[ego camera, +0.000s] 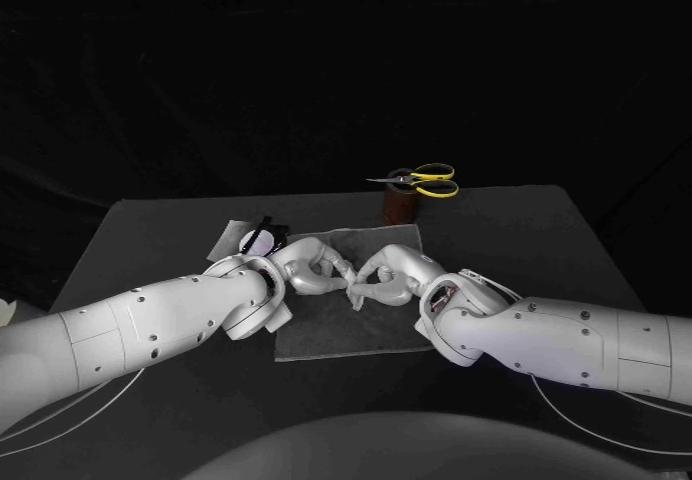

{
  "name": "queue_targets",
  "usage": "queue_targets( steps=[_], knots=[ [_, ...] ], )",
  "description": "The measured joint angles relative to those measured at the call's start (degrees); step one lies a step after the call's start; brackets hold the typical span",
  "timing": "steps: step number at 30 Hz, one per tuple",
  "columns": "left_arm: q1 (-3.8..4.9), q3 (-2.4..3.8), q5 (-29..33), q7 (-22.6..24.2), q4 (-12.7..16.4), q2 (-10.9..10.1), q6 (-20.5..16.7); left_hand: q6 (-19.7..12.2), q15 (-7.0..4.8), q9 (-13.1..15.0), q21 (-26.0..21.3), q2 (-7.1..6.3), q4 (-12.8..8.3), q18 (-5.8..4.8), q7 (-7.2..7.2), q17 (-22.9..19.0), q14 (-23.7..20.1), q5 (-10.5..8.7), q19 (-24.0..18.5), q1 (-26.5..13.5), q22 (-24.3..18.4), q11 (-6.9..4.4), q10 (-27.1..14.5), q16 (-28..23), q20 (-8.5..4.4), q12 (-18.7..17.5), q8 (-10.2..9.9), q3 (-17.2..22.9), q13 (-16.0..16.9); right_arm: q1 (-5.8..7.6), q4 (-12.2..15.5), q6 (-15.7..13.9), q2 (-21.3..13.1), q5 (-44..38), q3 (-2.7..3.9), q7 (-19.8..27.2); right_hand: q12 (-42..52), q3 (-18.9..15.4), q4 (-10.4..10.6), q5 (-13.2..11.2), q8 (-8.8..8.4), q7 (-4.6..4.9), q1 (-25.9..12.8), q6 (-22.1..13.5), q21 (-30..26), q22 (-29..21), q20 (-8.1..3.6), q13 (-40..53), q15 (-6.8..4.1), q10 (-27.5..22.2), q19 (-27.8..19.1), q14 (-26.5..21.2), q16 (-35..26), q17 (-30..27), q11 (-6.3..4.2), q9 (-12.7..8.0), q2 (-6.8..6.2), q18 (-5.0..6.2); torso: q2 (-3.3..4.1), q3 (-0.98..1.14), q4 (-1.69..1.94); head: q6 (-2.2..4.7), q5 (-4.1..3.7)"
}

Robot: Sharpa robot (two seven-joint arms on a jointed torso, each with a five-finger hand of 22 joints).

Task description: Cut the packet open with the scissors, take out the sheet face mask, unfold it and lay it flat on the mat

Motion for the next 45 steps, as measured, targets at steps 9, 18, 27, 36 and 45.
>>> queue_targets(
  steps=[9,18,27,36,45],
  knots=[
    [0.0,0.0,0.6,-0.4,0.0,0.0,0.3,-0.5,-0.01,0.0,0.0,0.0,0.8,0.0,-0.29,0.0,0.0,0.0,0.0,-0.4,0.3,-0.44,0.4,0.0,0.0,-0.1,0.3,-0.8,1.0,-0.42,0.0,0.1,0.4,1.0,0.0,0.0,0.0,-1.7,1.7,-0.4,-0.16,0.07,-0.5,-0.1,-0.2,0.0,0.0,0.0,0.19,-0.2,0.0,-0.2,0.0,0.0,0.21,0.0,-0.52,-0.02,0.0,-0.02,-0.03,0.0,0.03],
    [0.0,0.0,1.0,-0.7,0.0,0.0,0.3,-0.7,-0.44,0.0,0.3,0.45,1.0,0.0,-0.51,0.0,0.0,0.0,0.2,-0.9,0.8,-0.75,0.7,0.0,-0.21,-0.1,0.9,-1.3,1.5,-0.65,0.4,0.1,0.4,1.5,-0.01,0.1,0.0,-2.8,2.8,-0.9,-0.16,0.07,-0.5,-0.1,-0.4,0.0,0.0,0.2,0.19,-0.2,0.0,-0.2,0.0,0.4,0.21,0.0,-0.52,-0.05,0.0,-0.01,-0.05,0.0,0.14],
    [0.0,0.0,1.4,-0.8,0.0,0.0,0.4,-0.8,-0.44,0.0,0.3,0.45,1.0,0.0,-0.61,0.0,0.0,0.0,0.2,-0.9,0.8,-0.85,1.3,0.0,-0.21,0.1,0.9,-1.3,1.9,-0.75,0.1,-0.1,0.7,1.7,-0.01,0.1,0.0,-3.2,3.2,-1.4,0.01,-0.44,2.1,0.4,-0.4,0.0,0.0,0.6,0.19,-0.2,0.0,-0.2,0.1,1.0,0.21,0.3,0.33,-0.09,-0.01,0.02,-0.07,0.0,-0.08],
    [0.0,0.0,1.8,-0.8,0.1,0.0,0.7,-0.9,-0.45,0.0,0.5,0.3,1.6,0.0,-0.72,0.0,0.0,0.0,0.4,-1.2,1.2,-1.26,2.1,0.0,-0.43,0.6,1.0,-2.2,3.0,-0.88,-0.7,-0.4,1.4,2.0,-0.01,0.1,0.5,-2.0,2.7,-1.6,0.72,-1.32,5.4,1.3,-0.6,0.2,0.0,1.2,-0.24,0.3,0.0,0.2,0.1,1.8,-0.33,0.6,2.68,-0.12,0.0,0.02,-0.03,0.0,-0.11],
    [0.01,0.01,2.2,-0.9,0.2,0.0,1.0,-0.8,-0.64,0.0,0.5,0.37,1.5,-0.86,-1.0,0.0,0.2,0.0,0.6,-1.4,1.4,-1.26,2.1,0.0,-0.21,0.6,1.3,-2.4,3.2,-0.93,-1.0,-0.8,1.7,2.4,-0.02,0.2,0.8,-0.7,2.3,-1.9,1.62,-1.89,6.9,2.3,-0.6,0.4,-0.23,1.2,-0.57,0.7,0.2,0.6,0.4,2.6,-0.73,1.0,3.75,-0.47,0.0,0.01,-0.03,0.0,-0.05]
  ],
)
